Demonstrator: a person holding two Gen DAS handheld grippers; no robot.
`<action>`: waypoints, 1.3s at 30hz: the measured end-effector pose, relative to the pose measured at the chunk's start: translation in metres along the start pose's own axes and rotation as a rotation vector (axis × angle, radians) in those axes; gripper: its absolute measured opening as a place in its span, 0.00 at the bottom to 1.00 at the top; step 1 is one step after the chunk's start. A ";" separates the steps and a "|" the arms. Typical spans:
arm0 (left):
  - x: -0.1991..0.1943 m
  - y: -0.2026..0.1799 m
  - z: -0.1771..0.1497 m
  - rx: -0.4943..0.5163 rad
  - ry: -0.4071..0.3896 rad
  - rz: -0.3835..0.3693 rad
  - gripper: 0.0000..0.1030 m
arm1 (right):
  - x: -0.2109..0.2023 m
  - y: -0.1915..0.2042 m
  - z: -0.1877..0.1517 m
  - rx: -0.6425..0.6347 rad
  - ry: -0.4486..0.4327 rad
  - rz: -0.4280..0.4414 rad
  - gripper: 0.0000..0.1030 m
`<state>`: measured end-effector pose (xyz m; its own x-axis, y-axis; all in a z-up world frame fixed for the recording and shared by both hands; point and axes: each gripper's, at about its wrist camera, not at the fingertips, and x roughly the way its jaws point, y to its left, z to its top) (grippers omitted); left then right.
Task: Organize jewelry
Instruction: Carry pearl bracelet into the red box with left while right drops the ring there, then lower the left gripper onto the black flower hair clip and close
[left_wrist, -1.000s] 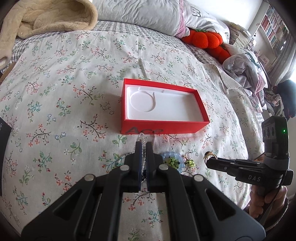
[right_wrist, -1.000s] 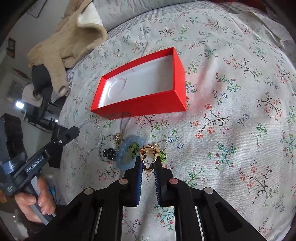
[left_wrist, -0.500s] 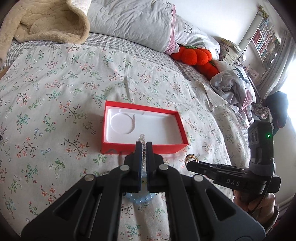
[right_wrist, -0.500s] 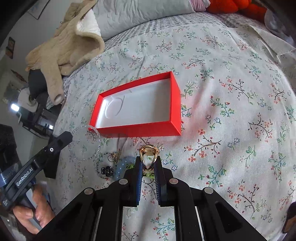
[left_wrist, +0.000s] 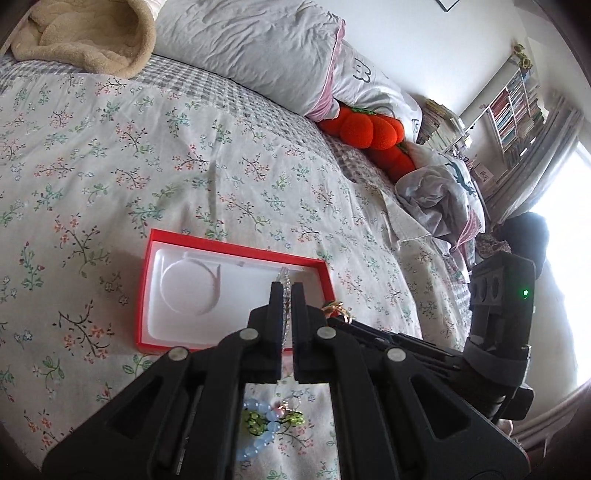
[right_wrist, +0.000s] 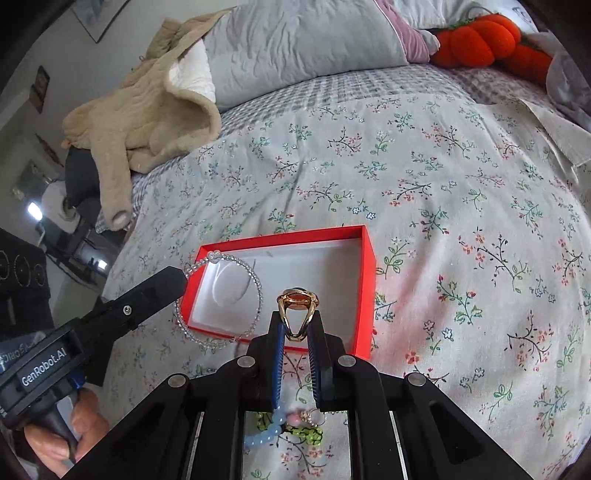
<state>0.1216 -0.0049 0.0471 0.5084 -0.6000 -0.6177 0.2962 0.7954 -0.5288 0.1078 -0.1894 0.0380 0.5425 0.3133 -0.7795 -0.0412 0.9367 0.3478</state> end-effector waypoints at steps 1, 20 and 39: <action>0.003 0.003 -0.001 0.007 0.004 0.025 0.05 | 0.002 0.000 0.001 -0.008 0.001 -0.002 0.12; 0.023 0.016 -0.003 0.111 0.054 0.250 0.25 | 0.015 -0.004 0.005 -0.046 0.036 0.007 0.15; -0.019 0.029 -0.042 0.173 0.113 0.394 0.82 | -0.041 -0.005 -0.044 -0.107 0.002 -0.089 0.68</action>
<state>0.0864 0.0264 0.0190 0.5208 -0.2465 -0.8173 0.2337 0.9620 -0.1412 0.0489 -0.1996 0.0449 0.5462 0.2280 -0.8060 -0.0824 0.9722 0.2192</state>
